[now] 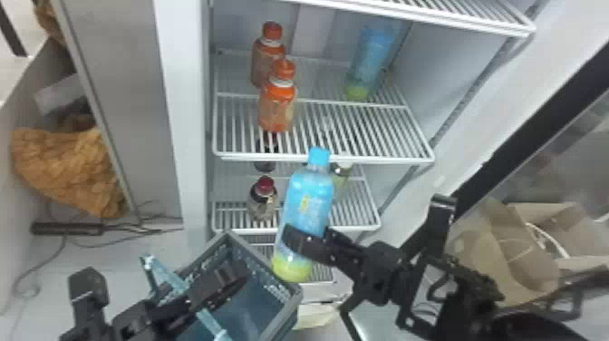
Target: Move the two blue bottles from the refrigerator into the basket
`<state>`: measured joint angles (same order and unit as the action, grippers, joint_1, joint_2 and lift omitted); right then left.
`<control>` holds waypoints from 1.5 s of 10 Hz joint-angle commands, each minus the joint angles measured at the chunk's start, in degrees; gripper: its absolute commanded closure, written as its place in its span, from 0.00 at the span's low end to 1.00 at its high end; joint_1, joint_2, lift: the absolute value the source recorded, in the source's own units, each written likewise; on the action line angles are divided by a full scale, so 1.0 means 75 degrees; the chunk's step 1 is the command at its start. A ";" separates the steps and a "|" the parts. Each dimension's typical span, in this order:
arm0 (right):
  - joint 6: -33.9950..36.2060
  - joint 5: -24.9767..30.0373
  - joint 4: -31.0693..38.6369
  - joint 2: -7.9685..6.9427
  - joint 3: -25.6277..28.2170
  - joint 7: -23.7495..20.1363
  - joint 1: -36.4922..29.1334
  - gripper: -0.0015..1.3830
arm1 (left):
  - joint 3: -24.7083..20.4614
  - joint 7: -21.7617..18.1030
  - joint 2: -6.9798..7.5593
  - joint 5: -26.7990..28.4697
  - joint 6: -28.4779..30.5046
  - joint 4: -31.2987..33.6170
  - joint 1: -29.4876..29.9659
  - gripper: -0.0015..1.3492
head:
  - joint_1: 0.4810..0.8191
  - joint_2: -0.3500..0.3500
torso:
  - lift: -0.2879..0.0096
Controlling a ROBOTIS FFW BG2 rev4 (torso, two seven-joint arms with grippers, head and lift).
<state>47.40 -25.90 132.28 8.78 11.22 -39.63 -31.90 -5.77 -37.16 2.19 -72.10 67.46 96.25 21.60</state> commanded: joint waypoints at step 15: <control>-0.0133 -0.0812 -0.1597 0.0142 -0.0749 -0.0377 0.0259 0.10 | 0.0403 0.0032 0.0107 -0.0472 -0.0445 -0.0074 -0.0274 0.89 | 0.63 0.29 | 0.97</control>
<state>46.50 -32.24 119.67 9.87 5.05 -42.44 -29.49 -2.79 -36.96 2.99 -75.63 64.12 95.68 19.50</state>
